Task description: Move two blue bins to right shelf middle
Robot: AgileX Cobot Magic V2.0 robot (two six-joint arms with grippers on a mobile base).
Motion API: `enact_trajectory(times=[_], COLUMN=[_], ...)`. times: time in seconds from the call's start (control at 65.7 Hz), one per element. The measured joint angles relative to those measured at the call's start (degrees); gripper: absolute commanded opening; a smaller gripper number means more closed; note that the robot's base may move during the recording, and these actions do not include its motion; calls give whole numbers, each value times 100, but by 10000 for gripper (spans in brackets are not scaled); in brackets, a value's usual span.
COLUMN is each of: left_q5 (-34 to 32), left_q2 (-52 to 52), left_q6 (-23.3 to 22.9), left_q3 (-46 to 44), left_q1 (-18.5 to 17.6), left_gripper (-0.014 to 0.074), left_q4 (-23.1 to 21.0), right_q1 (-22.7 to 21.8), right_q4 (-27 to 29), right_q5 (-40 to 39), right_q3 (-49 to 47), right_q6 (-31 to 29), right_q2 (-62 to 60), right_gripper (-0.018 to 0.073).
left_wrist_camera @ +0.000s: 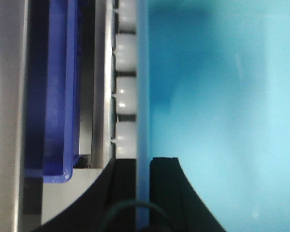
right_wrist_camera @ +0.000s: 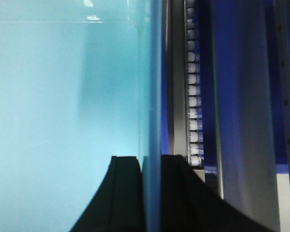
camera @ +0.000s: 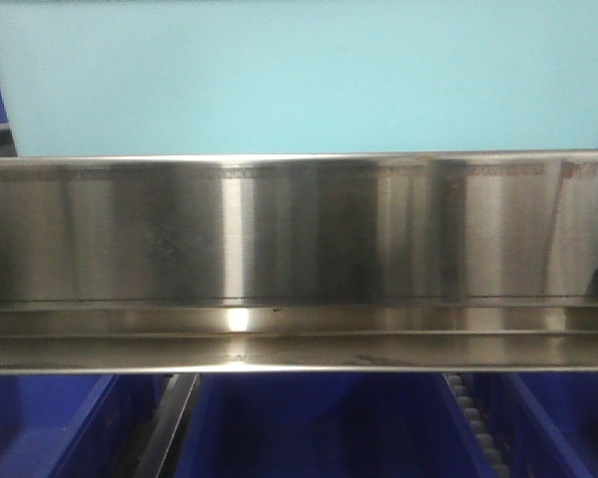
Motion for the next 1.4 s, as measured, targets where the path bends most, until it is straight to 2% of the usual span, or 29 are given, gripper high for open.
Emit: enact_trajectory(times=[0.746,0.867,1.02,1.4], left_q5=[3,3,-8,13], left_q2=[-459,-469,-481,-481], left_q6=[-25,-25,-55,-164], left_q3=[-1569,-1812,-1952,-1965], left_q1=[-62,-178,-427,-464], left_gripper=[-111,-111,-111,-111], left_q4=[604,898,1360,1440], right_q1=[17,81,280,384], right_q4=[-313,-440,-862,-1046], right_q5=[-11,-13,-13,32], right_q3=[-1429,-1661,-1935,-1973], right_q6=[0,0,11,20], right_q2=[-519,-519,-519,-519], right_gripper=[-162,-162,-162,-162])
